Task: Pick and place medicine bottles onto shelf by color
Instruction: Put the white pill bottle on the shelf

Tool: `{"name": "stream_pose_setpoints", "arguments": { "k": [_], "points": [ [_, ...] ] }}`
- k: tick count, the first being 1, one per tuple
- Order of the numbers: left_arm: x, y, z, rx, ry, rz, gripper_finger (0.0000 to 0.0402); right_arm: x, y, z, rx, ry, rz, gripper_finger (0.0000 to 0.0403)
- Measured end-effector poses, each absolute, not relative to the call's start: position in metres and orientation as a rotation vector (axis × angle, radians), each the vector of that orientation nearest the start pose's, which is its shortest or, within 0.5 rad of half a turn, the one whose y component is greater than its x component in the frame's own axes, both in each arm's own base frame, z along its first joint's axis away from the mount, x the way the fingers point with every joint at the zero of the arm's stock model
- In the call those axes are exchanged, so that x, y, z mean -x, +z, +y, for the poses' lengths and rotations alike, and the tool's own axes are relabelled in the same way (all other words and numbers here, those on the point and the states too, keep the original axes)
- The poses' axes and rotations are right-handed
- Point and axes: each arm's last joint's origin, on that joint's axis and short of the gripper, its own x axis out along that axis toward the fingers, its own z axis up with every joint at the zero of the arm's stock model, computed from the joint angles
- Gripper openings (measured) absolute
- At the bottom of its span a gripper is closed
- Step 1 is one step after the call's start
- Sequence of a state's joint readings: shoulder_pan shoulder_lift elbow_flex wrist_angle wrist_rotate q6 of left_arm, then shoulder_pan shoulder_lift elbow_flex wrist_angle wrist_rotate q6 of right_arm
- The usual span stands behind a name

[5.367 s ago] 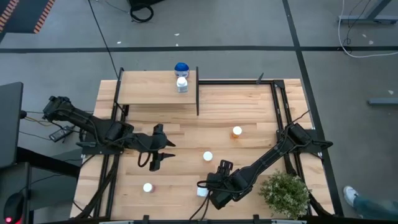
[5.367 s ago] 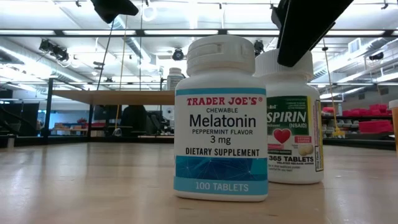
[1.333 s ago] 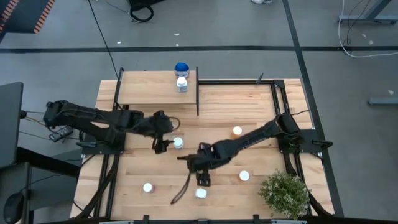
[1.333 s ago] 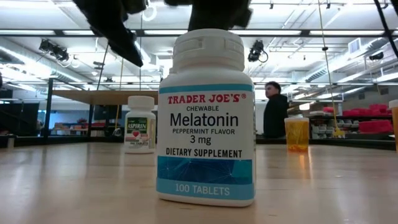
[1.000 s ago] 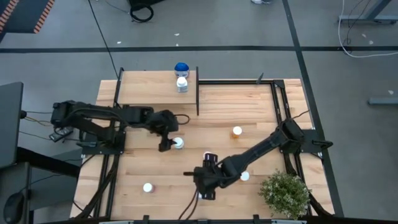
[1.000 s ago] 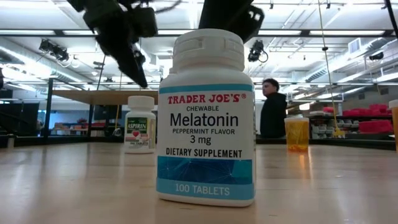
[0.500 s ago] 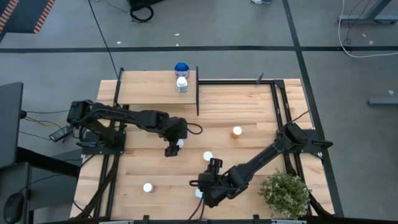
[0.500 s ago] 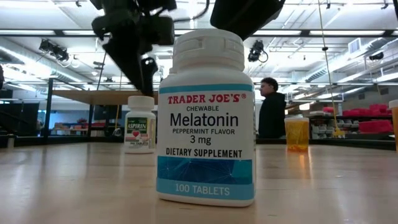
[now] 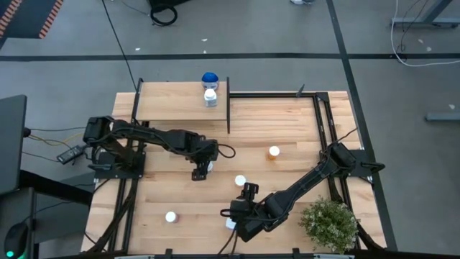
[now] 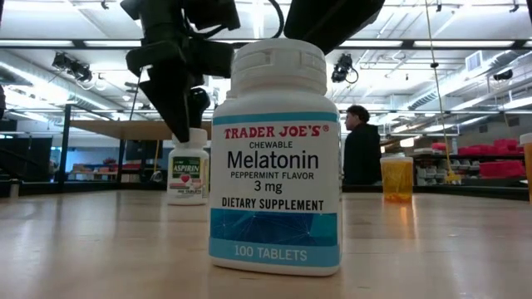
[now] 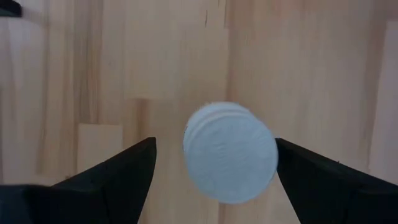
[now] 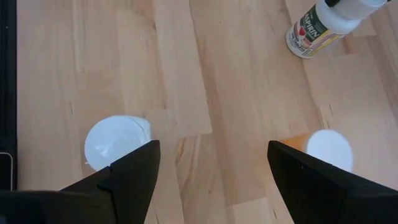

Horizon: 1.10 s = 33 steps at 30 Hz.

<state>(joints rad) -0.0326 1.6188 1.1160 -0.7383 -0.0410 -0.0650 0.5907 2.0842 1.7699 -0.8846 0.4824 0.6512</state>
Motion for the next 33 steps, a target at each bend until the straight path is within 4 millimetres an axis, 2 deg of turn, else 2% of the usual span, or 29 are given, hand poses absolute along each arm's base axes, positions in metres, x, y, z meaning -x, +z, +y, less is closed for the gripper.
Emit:
{"name": "stream_pose_setpoints", "arguments": {
  "k": [10,14,20,27,30,33],
  "points": [
    [-0.308,0.211,-0.014,-0.002,0.035,1.229,0.0317,-0.369,0.228,0.231,0.023,-0.234,0.99,0.0306],
    [-0.309,0.211,-0.014,-0.004,0.039,1.223,0.0286,-0.369,0.228,0.231,0.024,-0.234,0.991,0.0306],
    [-0.307,0.211,-0.014,-0.005,0.039,1.236,0.0205,-0.369,0.228,0.231,0.024,-0.234,0.991,0.0306],
    [-0.3,0.212,-0.013,-0.012,0.038,1.291,0.0205,-0.369,0.227,0.231,0.035,-0.228,0.993,0.0306],
    [-0.295,0.224,-0.01,-0.011,0.044,1.323,0.0205,-0.369,0.227,0.231,0.035,-0.228,0.993,0.0306],
    [-0.296,0.247,-0.008,-0.013,0.059,1.31,0.0212,-0.369,0.227,0.231,0.035,-0.228,0.993,0.0306]
  ]
}}
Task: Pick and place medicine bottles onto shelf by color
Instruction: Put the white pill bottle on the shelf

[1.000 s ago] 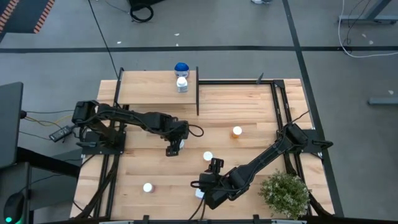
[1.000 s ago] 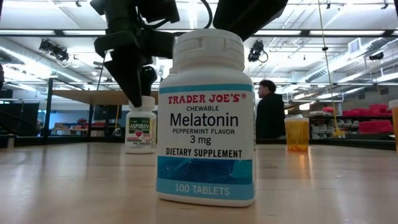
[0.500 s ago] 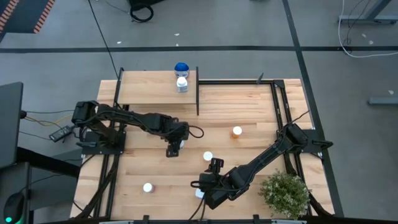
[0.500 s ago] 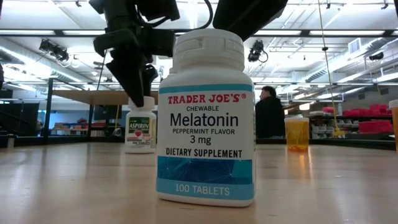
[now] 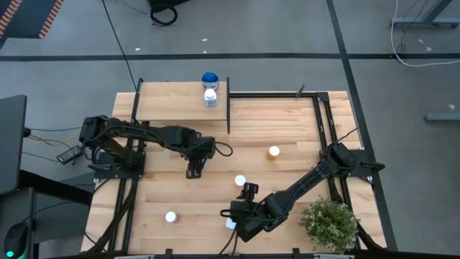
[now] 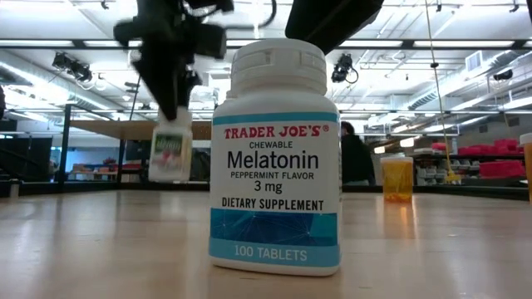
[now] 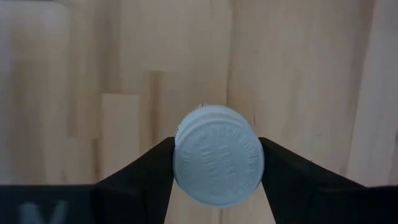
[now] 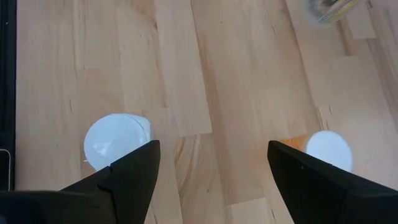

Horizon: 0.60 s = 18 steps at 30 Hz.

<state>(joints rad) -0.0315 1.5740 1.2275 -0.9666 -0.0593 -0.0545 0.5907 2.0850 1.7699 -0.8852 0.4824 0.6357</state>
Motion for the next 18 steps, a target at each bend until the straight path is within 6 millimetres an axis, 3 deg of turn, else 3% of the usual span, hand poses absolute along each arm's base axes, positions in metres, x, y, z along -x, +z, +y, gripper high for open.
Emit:
{"name": "stream_pose_setpoints", "arguments": {
  "k": [6,13,18],
  "points": [
    [-0.298,0.303,0.003,-0.101,0.125,1.276,0.0207,-0.368,0.227,0.232,0.034,-0.228,0.992,0.0306],
    [-0.287,0.369,0.03,-0.119,0.177,1.219,0.0213,-0.366,0.228,0.237,0.035,-0.218,0.991,0.0306],
    [-0.277,0.392,0.06,-0.14,0.256,1.188,0.0208,-0.364,0.228,0.239,0.036,-0.214,0.99,0.0306]
  ]
}}
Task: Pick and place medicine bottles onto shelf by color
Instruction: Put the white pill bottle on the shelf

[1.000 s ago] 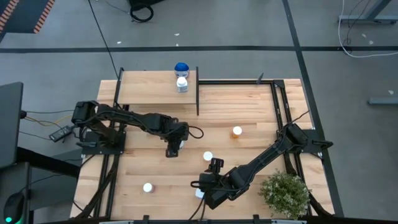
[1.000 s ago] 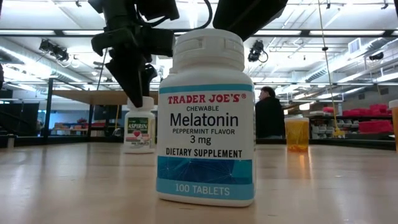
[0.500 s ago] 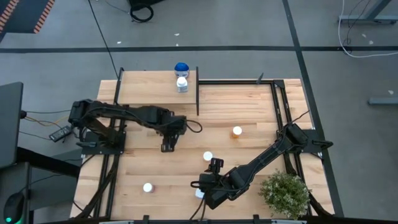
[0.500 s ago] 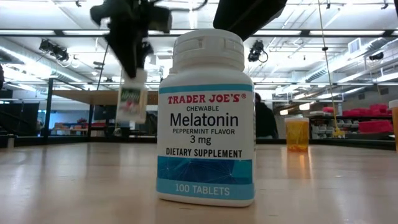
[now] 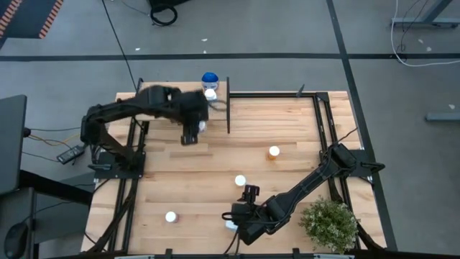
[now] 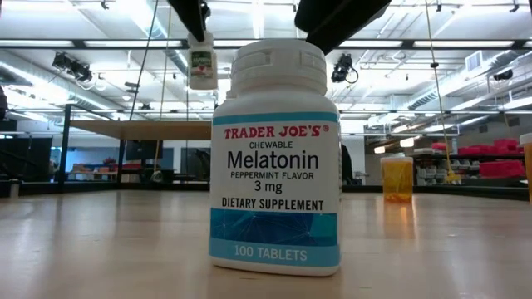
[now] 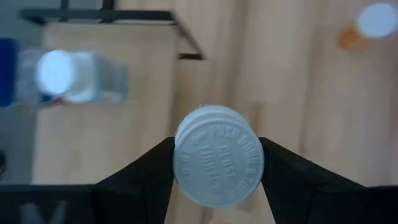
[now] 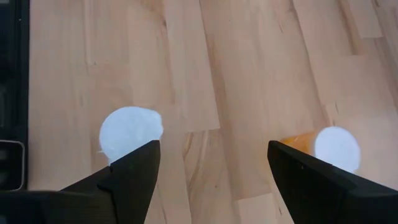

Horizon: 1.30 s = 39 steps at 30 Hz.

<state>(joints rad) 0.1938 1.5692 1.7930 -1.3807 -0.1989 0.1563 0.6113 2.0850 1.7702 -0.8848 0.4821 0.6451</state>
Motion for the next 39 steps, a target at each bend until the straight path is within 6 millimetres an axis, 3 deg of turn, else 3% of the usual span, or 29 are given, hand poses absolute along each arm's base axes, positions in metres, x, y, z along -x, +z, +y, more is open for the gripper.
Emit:
{"name": "stream_pose_setpoints", "arguments": {
  "k": [10,17,24,32,39],
  "points": [
    [-0.248,0.39,0.131,-0.152,0.341,1.3,0.022,-0.364,0.228,0.239,0.045,-0.208,0.991,0.0306],
    [-0.234,0.389,0.184,-0.185,0.37,1.233,0.0207,-0.366,0.228,0.236,0.049,-0.21,0.991,0.0306],
    [-0.218,0.382,0.227,-0.097,0.404,1.162,0.0218,-0.367,0.228,0.237,0.046,-0.209,0.984,0.0306],
    [-0.214,0.362,0.255,-0.036,0.419,1.223,0.0209,-0.367,0.228,0.237,0.049,-0.213,0.98,0.0306],
    [-0.213,0.357,0.27,-0.04,0.461,1.193,0.0215,-0.367,0.228,0.236,0.057,-0.226,0.968,0.0306]
  ]
}}
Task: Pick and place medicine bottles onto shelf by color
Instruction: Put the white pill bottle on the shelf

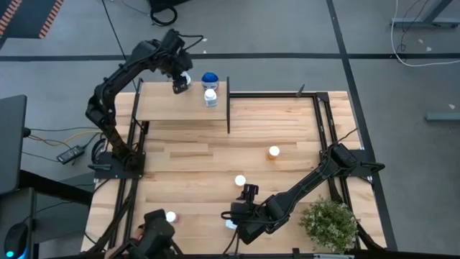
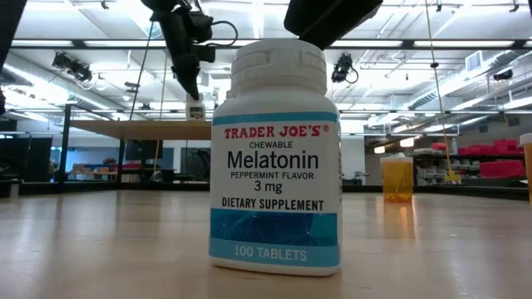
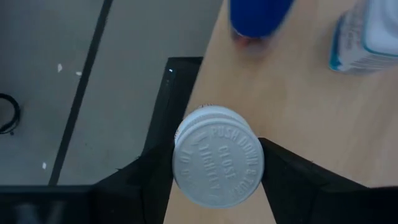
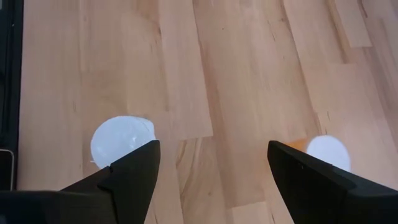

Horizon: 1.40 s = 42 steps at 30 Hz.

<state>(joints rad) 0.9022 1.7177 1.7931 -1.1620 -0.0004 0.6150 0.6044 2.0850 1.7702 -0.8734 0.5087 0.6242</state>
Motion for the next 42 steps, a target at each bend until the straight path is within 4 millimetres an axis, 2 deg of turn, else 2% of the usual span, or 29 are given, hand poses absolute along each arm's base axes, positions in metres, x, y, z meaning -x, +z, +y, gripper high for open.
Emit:
{"name": "stream_pose_setpoints", "arguments": {
  "k": [5,12,19,27,36,42],
  "points": [
    [-0.2106,0.357,0.2722,-0.03,0.466,1.187,0.0207,-0.3669,0.2283,0.2362,0.057,-0.226,0.968,0.0306],
    [-0.2113,0.3563,0.2703,0.004,0.435,1.169,0.0226,-0.3683,0.2284,0.234,0.057,-0.236,0.964,0.0306],
    [-0.2117,0.3563,0.2701,0.017,0.428,1.158,0.0209,-0.3684,0.2284,0.2338,0.057,-0.237,0.964,0.0306],
    [-0.2117,0.3563,0.2701,0.031,0.437,1.153,0.0238,-0.3683,0.2284,0.234,0.055,-0.238,0.964,0.0306],
    [-0.2105,0.3562,0.2701,0.034,0.466,1.175,0.0213,-0.3669,0.2284,0.2362,0.052,-0.235,0.963,0.0306],
    [-0.2096,0.356,0.2705,0.023,0.49,1.197,0.0237,-0.3667,0.2284,0.2364,0.042,-0.239,0.961,0.0306]
  ]
}}
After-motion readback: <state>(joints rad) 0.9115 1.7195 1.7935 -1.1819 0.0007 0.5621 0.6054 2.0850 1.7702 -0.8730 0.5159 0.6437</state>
